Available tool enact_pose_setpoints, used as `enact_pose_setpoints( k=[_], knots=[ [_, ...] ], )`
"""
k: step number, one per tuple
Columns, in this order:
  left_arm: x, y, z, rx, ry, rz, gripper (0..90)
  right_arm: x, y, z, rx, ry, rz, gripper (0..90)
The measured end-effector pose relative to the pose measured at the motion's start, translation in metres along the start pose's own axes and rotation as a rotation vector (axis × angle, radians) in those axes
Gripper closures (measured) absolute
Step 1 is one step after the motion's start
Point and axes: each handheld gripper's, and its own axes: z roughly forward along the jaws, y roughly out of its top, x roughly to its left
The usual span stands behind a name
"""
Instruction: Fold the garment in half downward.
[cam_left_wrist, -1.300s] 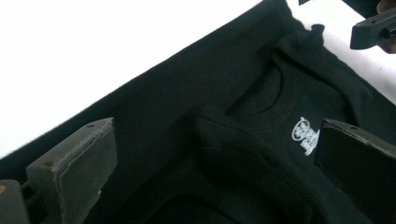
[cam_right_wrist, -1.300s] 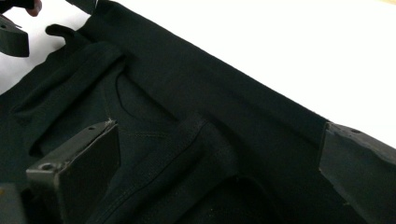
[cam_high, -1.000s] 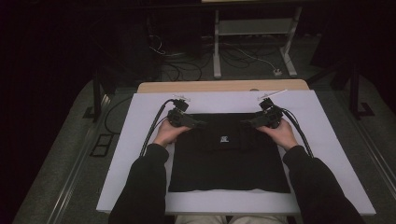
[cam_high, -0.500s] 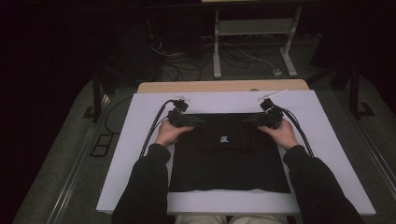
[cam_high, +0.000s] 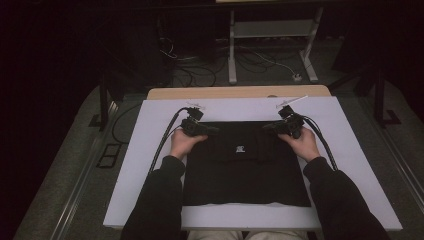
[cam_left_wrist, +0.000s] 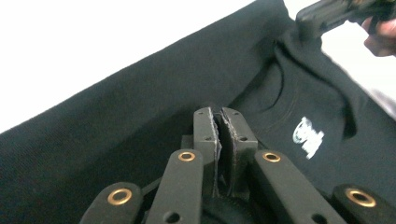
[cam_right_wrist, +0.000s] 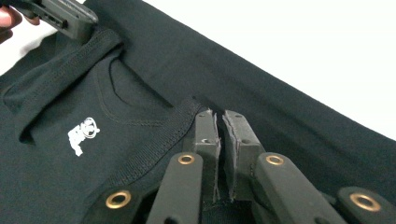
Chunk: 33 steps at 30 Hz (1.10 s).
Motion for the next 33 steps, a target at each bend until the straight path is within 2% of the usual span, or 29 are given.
enact_pose_setpoints(
  k=[9,15,20,26,33],
  knots=[
    [-0.016,0.005,-0.01,-0.025,-0.013,0.062,85.1,0.011,0.002,-0.01,-0.037,-0.006,-0.028,83.3],
    [-0.022,0.005,-0.016,-0.04,-0.02,0.066,85.2,0.015,0.0,-0.016,-0.045,0.002,-0.028,83.3],
    [-0.025,0.001,-0.02,-0.029,-0.021,0.075,85.2,0.013,-0.007,-0.02,-0.042,-0.001,-0.021,83.3],
    [-0.031,-0.004,-0.028,-0.06,-0.042,0.06,85.1,0.014,-0.012,-0.031,-0.075,0.026,0.008,83.3],
    [-0.042,-0.008,-0.03,-0.054,-0.046,0.081,85.1,0.023,-0.013,-0.045,-0.108,0.053,0.011,83.3]
  ],
)
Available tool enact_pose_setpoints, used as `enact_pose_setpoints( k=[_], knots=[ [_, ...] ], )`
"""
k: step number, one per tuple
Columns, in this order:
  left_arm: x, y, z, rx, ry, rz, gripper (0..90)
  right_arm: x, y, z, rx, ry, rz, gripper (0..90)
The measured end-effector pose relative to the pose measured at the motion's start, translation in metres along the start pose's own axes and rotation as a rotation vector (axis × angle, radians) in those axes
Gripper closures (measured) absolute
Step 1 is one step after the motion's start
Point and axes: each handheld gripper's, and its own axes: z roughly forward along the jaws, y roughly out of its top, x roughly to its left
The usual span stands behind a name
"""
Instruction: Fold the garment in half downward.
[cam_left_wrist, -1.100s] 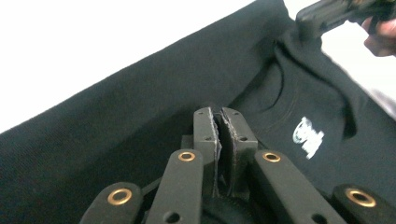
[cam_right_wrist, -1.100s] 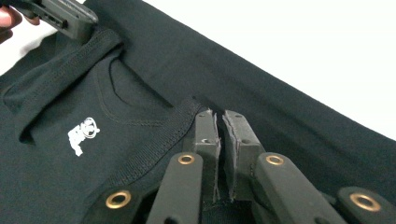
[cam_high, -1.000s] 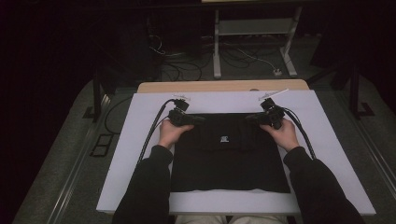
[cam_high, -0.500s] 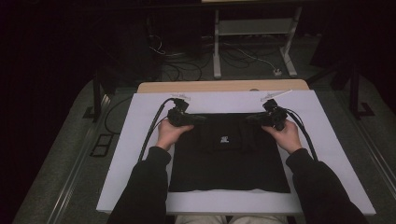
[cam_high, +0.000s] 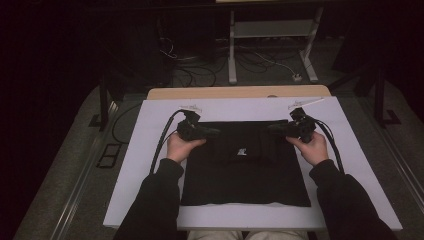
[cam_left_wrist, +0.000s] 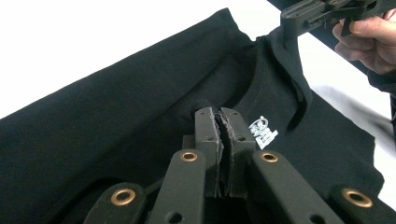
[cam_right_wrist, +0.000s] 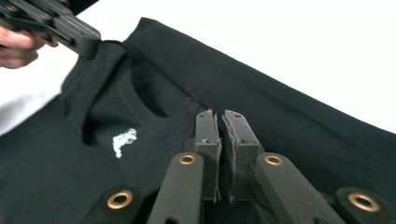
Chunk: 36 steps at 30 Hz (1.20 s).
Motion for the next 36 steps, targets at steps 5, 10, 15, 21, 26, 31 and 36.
enact_pose_setpoints(
  k=[5,10,15,21,26,31,36],
  knots=[
    [-0.01,0.003,-0.004,-0.017,-0.018,0.021,85.2,0.006,-0.001,-0.007,-0.02,0.02,0.004,83.2],
    [-0.014,0.004,-0.01,-0.03,-0.026,0.025,85.1,0.009,-0.002,-0.012,-0.031,0.036,0.013,83.2],
    [-0.017,0.003,-0.012,-0.032,-0.031,0.017,85.1,0.011,-0.005,-0.014,-0.034,0.047,0.02,83.2],
    [-0.019,0.0,-0.015,-0.031,-0.039,0.018,85.0,0.015,-0.008,-0.02,-0.037,0.056,0.022,83.1],
    [-0.021,-0.003,-0.016,-0.022,-0.041,0.009,85.1,0.018,-0.012,-0.023,-0.032,0.066,0.03,83.1],
    [-0.024,-0.005,-0.017,-0.016,-0.047,0.015,85.1,0.021,-0.015,-0.024,-0.025,0.068,0.03,83.1],
    [-0.028,-0.009,-0.019,-0.008,-0.045,0.016,85.1,0.025,-0.02,-0.026,-0.014,0.074,0.03,83.1]
  ],
)
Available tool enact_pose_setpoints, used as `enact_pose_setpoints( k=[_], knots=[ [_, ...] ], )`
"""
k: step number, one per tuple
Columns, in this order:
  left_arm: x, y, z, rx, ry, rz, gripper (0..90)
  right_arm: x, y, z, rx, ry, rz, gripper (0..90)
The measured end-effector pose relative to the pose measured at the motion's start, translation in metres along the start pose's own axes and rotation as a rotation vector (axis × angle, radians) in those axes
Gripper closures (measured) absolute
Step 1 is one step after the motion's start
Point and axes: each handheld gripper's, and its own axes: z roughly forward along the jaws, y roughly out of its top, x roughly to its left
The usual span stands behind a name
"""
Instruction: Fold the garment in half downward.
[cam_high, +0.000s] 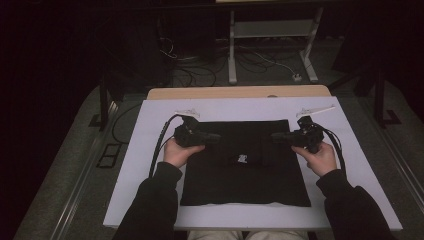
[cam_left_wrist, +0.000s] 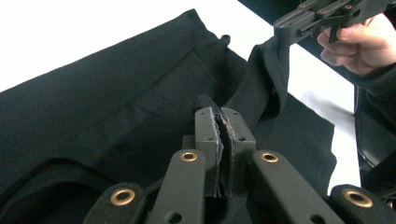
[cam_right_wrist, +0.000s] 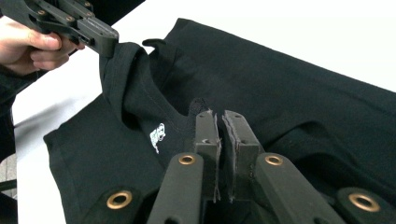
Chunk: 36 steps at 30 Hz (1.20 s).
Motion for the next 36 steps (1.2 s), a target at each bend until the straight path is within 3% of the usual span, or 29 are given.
enact_pose_setpoints(
  k=[16,30,36],
  knots=[
    [-0.014,-0.015,-0.003,0.039,-0.01,-0.005,85.1,0.01,-0.013,-0.005,0.033,0.005,-0.013,83.1],
    [-0.029,-0.028,-0.005,0.098,-0.044,0.021,85.0,0.025,-0.028,-0.011,0.072,0.038,-0.021,83.1],
    [-0.036,-0.033,-0.006,0.118,-0.071,0.013,85.1,0.032,-0.035,-0.011,0.092,0.052,-0.029,83.1]
  ],
)
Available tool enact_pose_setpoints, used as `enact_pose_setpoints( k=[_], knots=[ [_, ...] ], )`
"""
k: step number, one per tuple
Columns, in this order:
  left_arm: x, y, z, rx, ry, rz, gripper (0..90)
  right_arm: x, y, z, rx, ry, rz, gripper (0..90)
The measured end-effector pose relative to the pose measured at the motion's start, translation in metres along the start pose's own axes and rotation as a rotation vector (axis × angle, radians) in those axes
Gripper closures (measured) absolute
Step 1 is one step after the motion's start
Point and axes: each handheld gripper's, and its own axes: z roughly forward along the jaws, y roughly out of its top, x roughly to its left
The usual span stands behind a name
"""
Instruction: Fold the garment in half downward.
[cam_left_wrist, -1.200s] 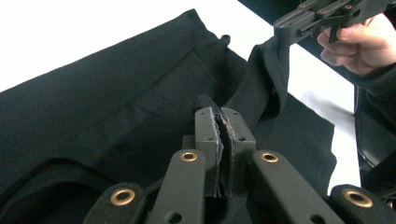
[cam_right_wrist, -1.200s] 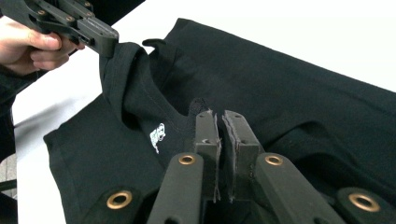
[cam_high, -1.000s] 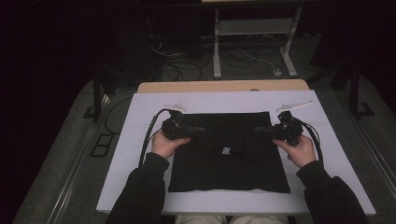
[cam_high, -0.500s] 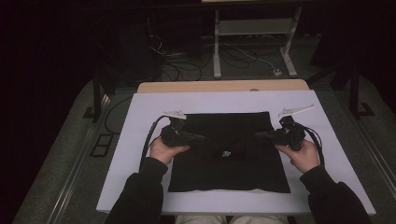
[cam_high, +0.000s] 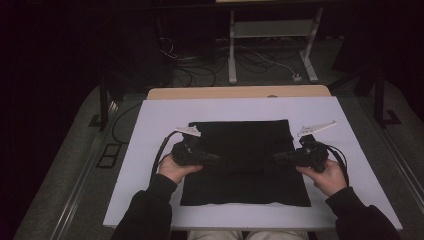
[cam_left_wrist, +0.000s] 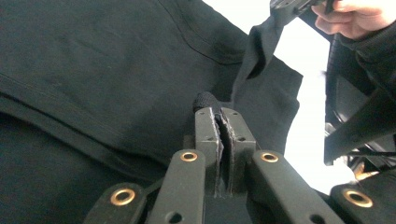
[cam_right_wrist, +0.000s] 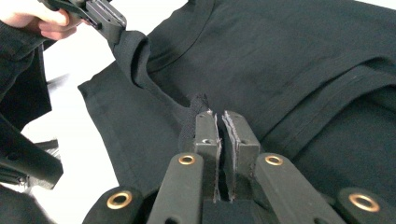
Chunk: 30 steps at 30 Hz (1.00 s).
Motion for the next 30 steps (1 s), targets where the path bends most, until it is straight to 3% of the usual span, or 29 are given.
enact_pose_setpoints(
  k=[10,16,23,30],
  knots=[
    [-0.009,-0.01,0.007,0.072,-0.022,0.013,85.2,0.006,-0.009,0.002,0.04,0.023,-0.004,83.2],
    [-0.014,-0.019,0.012,0.115,-0.043,0.021,85.2,0.007,-0.018,0.007,0.1,0.048,-0.005,83.1],
    [-0.018,-0.027,0.015,0.162,-0.06,0.043,85.4,0.013,-0.029,0.008,0.154,0.129,-0.005,83.1],
    [-0.028,-0.034,0.018,0.21,-0.088,0.075,85.4,0.02,-0.041,0.006,0.187,0.166,-0.01,83.1]
  ],
)
